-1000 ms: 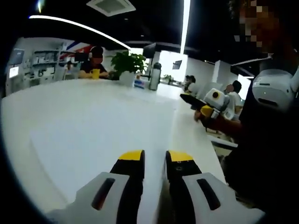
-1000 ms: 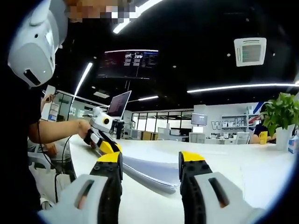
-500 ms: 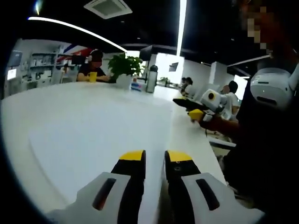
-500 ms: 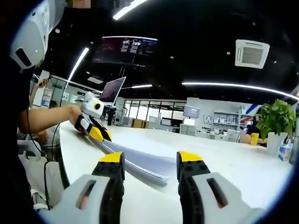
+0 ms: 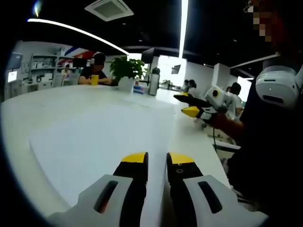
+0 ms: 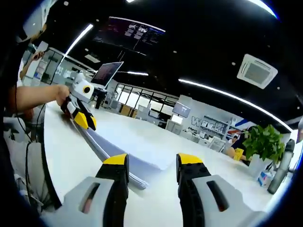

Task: Grasp the top corner of one sheet in the document stack and pull a single sheet out from the document stack, separating that one sheet from the rest and lifting it clear until the single sheet is fully removed from the stack

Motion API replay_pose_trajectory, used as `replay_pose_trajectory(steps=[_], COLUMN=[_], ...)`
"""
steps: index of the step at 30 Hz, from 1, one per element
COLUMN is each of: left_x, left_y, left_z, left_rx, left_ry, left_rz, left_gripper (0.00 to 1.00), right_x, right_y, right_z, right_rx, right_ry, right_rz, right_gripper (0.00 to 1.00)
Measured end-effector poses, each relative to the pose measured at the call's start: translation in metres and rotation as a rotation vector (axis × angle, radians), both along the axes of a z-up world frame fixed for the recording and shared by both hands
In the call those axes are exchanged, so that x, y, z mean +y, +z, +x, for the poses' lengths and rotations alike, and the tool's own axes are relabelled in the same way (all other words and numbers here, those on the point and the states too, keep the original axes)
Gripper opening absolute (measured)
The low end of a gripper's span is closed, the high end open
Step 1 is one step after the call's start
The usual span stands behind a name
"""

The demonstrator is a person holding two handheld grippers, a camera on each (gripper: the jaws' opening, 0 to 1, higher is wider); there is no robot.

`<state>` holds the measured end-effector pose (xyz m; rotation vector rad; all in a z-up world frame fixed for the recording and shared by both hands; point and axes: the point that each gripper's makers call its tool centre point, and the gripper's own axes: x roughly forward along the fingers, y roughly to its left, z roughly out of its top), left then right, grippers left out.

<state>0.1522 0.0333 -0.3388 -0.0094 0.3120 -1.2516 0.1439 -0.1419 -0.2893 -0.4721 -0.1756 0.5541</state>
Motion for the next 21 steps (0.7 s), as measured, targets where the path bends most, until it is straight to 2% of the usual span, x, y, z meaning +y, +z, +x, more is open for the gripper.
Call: replay_pose_trajectory(steps=[4, 8, 12, 18, 21], left_x=[-0.001, -0.001, -0.001, 0.001, 0.001], left_y=[0.000, -0.001, -0.002, -0.001, -0.001], left_z=[0.000, 0.000, 0.001, -0.001, -0.001], left_rx=[0.001, -0.002, 0.007, 0.012, 0.001], left_ry=[-0.003, 0.000, -0.001, -0.010, -0.004], left_rz=[-0.003, -0.002, -0.002, -0.006, -0.004], left_gripper=[0.17, 0.17, 0.17, 0.17, 0.17], right_x=[0.012, 0.024, 0.029, 0.033, 0.043], right_y=[-0.001, -0.005, -0.010, -0.026, -0.025], right_z=[0.002, 0.005, 0.011, 0.023, 0.022], right_rx=[-0.079, -0.107, -0.108, -0.123, -0.145], right_ry=[-0.007, 0.008, 0.003, -0.003, 0.007], right_rz=[-0.188, -0.298, -0.368, -0.512, -0.538], right_gripper=[0.42, 0.42, 0.43, 0.42, 0.40])
